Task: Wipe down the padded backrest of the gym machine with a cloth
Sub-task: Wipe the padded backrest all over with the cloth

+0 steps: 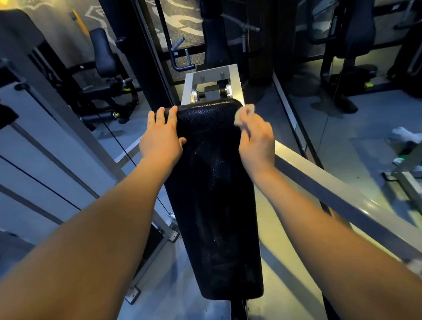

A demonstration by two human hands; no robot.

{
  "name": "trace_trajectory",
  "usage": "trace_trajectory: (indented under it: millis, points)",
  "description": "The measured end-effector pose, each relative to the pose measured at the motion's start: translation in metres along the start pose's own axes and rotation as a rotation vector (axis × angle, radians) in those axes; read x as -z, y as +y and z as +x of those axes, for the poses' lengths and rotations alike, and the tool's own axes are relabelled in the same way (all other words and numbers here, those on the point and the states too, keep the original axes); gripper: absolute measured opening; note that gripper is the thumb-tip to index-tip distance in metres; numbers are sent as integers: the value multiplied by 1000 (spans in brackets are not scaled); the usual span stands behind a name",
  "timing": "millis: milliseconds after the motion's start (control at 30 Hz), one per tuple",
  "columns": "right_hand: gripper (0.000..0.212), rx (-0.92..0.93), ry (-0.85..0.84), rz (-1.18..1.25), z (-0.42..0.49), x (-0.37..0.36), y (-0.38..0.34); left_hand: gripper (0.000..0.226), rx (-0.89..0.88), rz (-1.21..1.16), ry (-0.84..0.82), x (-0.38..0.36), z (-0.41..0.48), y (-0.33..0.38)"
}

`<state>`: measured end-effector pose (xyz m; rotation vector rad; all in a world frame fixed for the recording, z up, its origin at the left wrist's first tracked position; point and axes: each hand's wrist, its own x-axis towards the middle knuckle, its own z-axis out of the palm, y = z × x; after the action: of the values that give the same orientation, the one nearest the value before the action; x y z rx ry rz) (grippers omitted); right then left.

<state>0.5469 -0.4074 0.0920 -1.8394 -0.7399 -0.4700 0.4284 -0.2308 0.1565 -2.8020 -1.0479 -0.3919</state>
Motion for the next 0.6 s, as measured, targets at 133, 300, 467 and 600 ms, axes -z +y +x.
trace_trajectory:
  millis: [133, 300, 467, 600]
  points:
    - [42, 254, -60, -181, -36, -4, 15, 88, 0, 8, -3, 1, 1, -1]
    - [31, 256, 49, -155, 24, 0, -4, 87, 4, 10, 8, 0, 1, -1]
    - [22, 366, -3, -279, -10, -6, 14, 87, 3, 10, 18, -2, 0, -1]
    - [19, 446, -129, -325, -23, 5, 21, 86, -12, -5, 15, 0, -1, -5]
